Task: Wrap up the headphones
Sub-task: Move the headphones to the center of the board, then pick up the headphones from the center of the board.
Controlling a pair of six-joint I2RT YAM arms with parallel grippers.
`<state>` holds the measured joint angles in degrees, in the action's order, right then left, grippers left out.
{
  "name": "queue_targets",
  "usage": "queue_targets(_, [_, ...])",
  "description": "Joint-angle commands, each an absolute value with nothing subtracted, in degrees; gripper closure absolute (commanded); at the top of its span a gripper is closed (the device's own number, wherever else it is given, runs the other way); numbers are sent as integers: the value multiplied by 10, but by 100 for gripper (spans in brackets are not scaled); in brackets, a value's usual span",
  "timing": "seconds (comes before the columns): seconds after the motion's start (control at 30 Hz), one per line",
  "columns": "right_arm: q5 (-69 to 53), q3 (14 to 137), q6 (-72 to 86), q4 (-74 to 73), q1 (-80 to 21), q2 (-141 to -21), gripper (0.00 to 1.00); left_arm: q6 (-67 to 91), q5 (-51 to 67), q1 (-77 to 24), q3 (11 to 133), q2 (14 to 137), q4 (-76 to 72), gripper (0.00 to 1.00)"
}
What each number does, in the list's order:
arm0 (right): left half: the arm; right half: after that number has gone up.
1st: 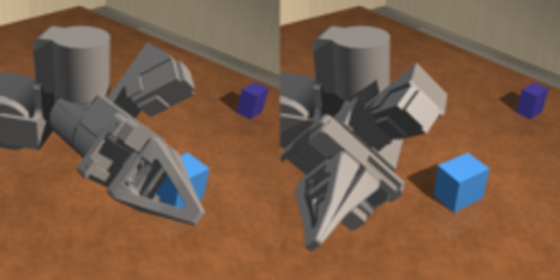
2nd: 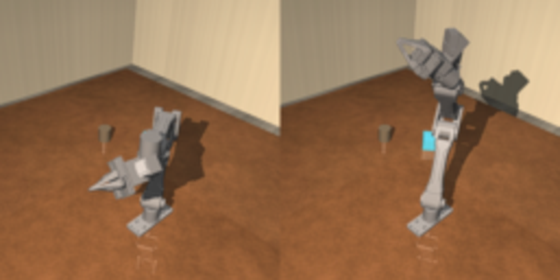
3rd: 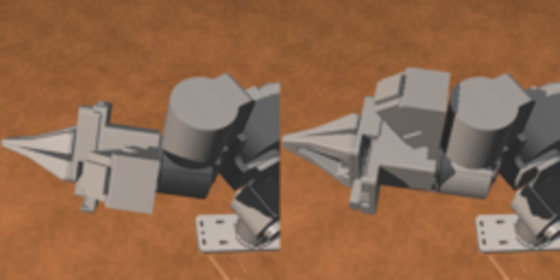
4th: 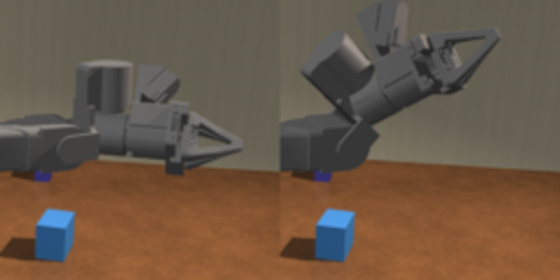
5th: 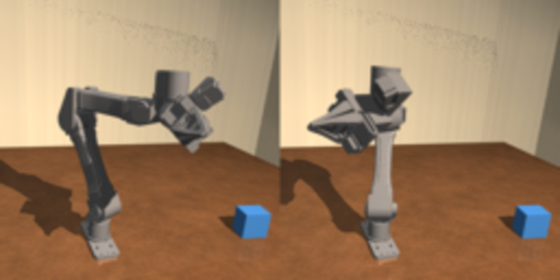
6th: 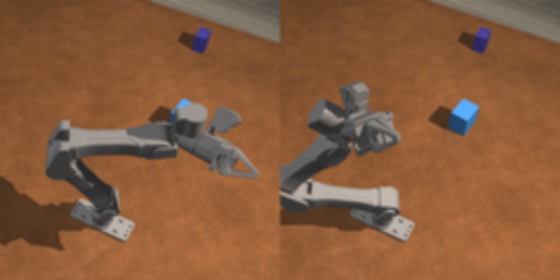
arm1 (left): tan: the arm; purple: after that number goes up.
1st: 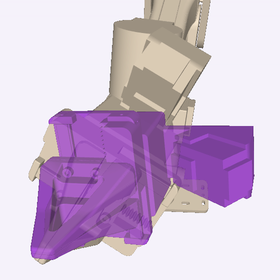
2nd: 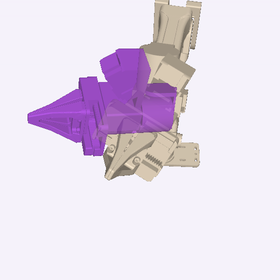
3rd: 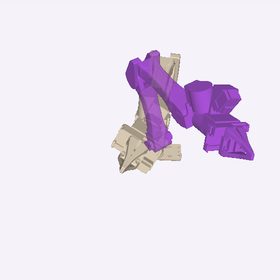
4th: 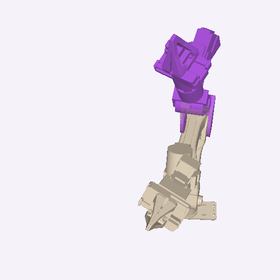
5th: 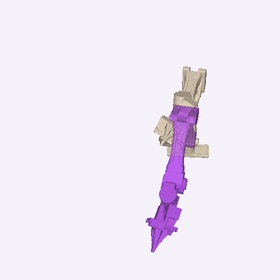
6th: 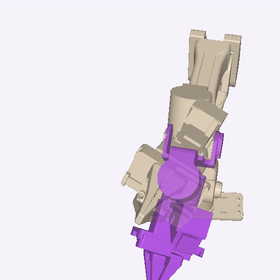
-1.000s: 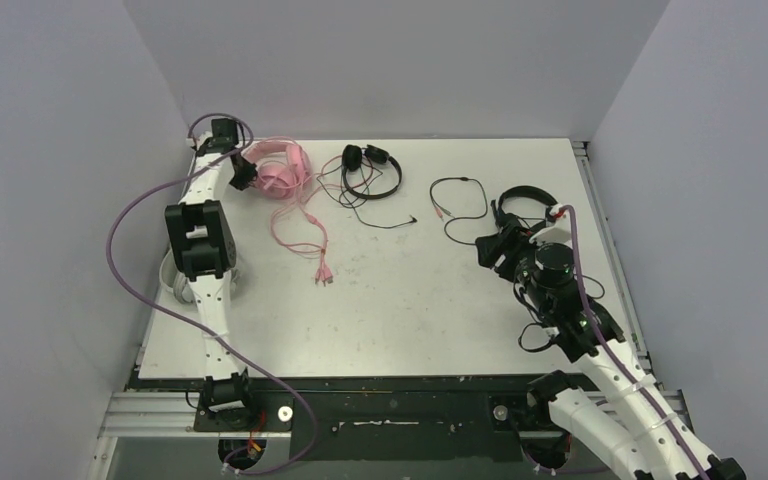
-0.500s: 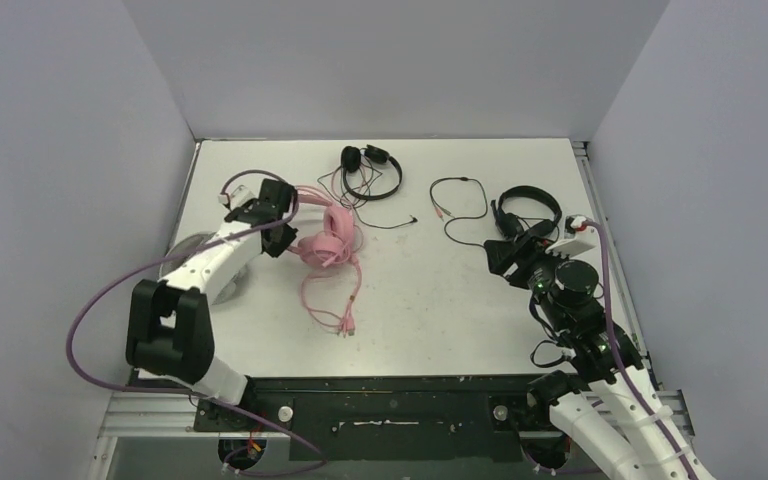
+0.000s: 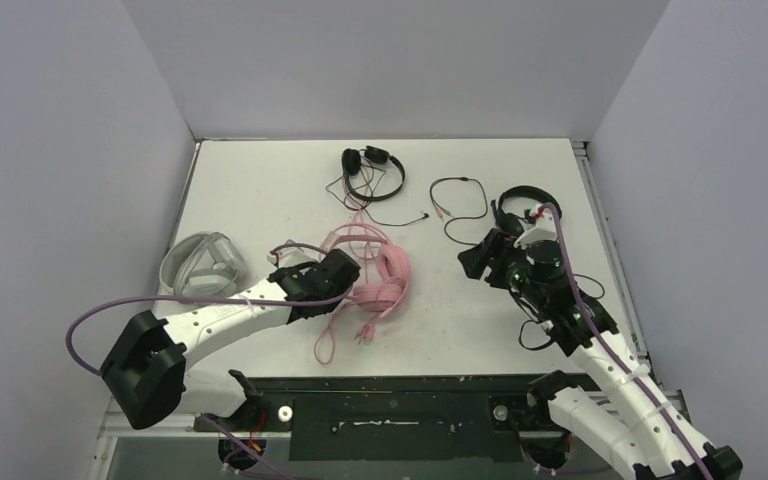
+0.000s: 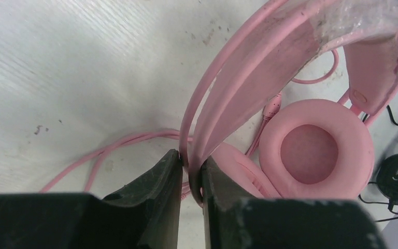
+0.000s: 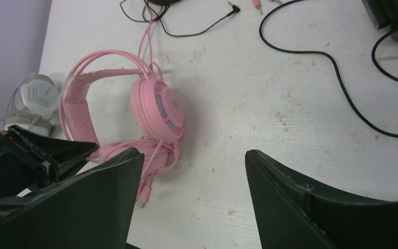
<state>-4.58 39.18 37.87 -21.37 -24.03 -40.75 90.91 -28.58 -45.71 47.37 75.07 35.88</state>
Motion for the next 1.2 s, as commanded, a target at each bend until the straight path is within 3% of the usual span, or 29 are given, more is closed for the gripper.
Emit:
queue_targets(0.0, [-92,405,352,-188,-240,-456,25,969,-339,-514,504,776,308,76])
queue_targets(0.13, [-92,405,343,-190,-243,-467,20,833,-337,-498,543,789,348,56])
queue_targets(0.27, [-83,400,336,-191,-242,-461,15,702,-324,-467,577,777,414,20])
queue_targets(0.37, [-81,399,335,-188,-243,-462,14,578,-262,-402,563,741,401,3])
queue_targets(0.6, [-87,408,337,-174,-249,-485,12,321,-54,-209,533,680,311,3])
queue_targets(0.8, [-78,422,335,-176,-255,-491,12,189,18,-198,558,686,291,3])
queue_targets(1.17, [-80,433,332,-180,-259,-486,12,65,84,-196,619,850,292,3])
